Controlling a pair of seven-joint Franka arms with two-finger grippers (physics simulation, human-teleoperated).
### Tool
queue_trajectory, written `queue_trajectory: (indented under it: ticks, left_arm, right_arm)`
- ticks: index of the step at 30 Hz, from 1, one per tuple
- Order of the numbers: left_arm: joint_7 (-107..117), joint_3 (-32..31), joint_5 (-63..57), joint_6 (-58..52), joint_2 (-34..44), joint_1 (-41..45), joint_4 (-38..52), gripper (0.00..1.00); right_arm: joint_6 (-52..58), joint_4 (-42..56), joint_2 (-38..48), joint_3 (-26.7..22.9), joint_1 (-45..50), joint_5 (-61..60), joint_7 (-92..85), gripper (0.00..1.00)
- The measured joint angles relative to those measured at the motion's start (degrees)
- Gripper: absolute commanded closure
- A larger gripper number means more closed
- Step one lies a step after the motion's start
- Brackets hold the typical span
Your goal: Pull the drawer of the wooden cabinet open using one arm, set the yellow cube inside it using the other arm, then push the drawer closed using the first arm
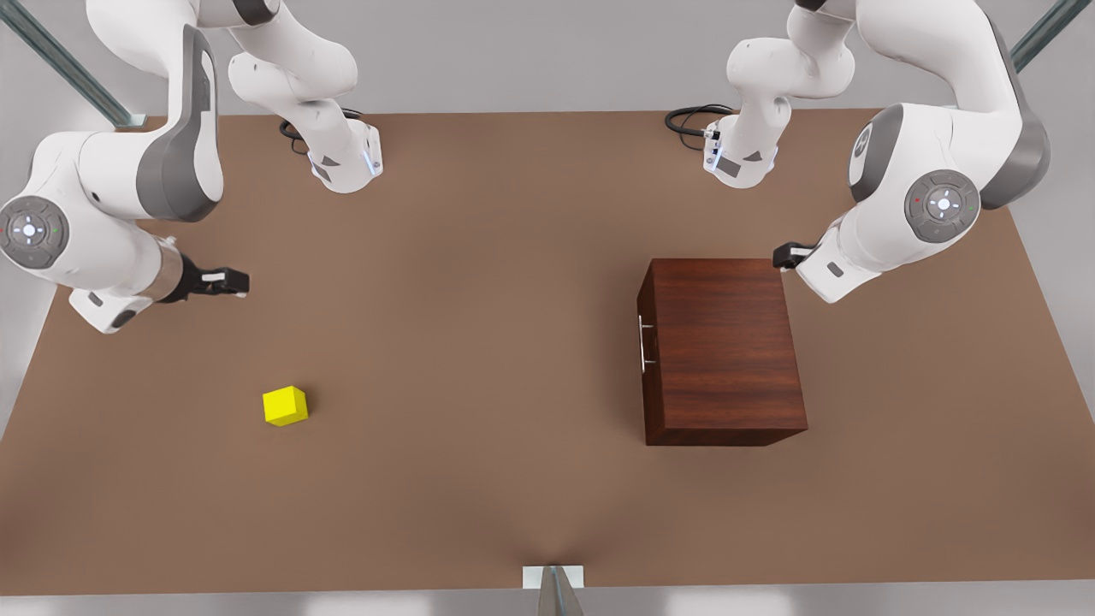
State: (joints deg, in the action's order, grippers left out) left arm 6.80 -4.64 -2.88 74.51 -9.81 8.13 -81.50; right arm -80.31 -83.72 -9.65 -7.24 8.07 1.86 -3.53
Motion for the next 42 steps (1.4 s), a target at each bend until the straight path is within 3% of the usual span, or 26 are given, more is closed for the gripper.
queue_trajectory:
  ticks: [5, 12, 16, 24, 33, 42]
  left_arm:
    - [0.86, -1.16, -0.69, 0.25, -2.78, 1.62, 0.76, 0.00]
    - [9.58, -4.52, -7.91, 3.33, -25.45, 24.12, 22.06, 0.00]
    - [16.93, -4.35, -12.61, 8.74, -32.46, 27.05, 25.57, 0.00]
    - [29.01, -2.41, -16.89, 11.49, -36.03, 27.20, 25.39, 0.00]
    - [38.00, -2.45, -16.97, 12.56, -38.49, 26.04, 25.31, 0.00]
    - [42.90, -2.76, -16.02, 12.87, -39.36, 25.53, 24.01, 0.00]
  right_arm:
    - [-2.28, 0.50, -0.88, -0.03, -0.36, -0.07, -1.01, 0.00]
    - [-6.49, 5.98, -15.58, 0.02, -2.12, -1.26, -3.86, 0.00]
    - [-14.61, 5.62, -23.75, 0.20, -4.60, -2.18, -7.29, 0.00]
    - [-26.95, 1.91, -28.17, 0.39, -5.32, -5.53, -13.98, 0.00]
    - [-37.76, -8.59, -26.18, 0.39, -5.65, -6.51, -19.10, 0.00]
    - [-45.92, -12.61, -26.55, 0.39, -6.13, -8.27, -22.13, 0.00]
